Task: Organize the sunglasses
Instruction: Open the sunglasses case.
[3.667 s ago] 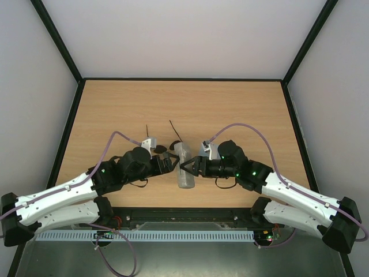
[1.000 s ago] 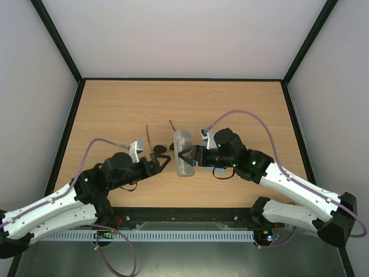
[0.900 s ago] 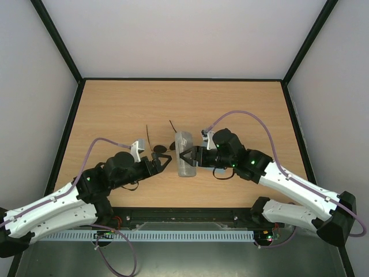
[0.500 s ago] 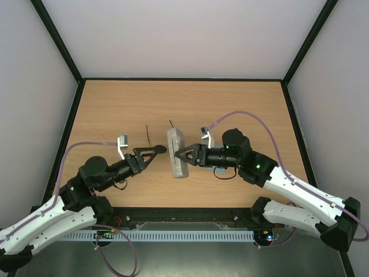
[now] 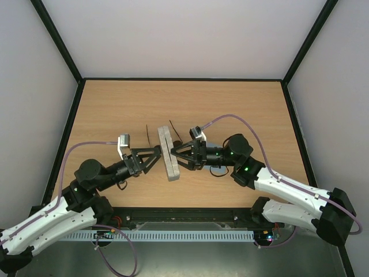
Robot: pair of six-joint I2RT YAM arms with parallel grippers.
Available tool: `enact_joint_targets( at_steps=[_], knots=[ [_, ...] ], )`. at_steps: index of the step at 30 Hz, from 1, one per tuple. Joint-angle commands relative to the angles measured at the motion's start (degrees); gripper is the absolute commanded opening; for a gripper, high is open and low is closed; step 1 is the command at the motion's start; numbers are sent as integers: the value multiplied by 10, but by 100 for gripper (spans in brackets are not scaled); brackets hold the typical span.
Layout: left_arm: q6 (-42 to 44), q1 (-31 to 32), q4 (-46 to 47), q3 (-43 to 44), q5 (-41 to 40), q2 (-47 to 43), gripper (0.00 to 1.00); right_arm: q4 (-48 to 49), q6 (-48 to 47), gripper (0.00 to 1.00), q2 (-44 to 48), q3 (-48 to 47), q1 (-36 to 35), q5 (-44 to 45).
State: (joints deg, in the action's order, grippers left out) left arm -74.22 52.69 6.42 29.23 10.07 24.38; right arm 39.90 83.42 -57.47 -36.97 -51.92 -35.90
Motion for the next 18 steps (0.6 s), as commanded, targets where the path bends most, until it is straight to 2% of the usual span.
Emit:
enact_joint_targets(
  at_steps=[1,10,18],
  knots=[
    [-19,-2,58,-13,23,7,99,131,53,31,-5,3,2,-27],
    [-32,-3,93,-20,31,25,99,132,49,30,-23,4,1,-32],
    [-47,-3,117,-30,32,25,99,62,0,30,-10,16,2,-24]
  ],
)
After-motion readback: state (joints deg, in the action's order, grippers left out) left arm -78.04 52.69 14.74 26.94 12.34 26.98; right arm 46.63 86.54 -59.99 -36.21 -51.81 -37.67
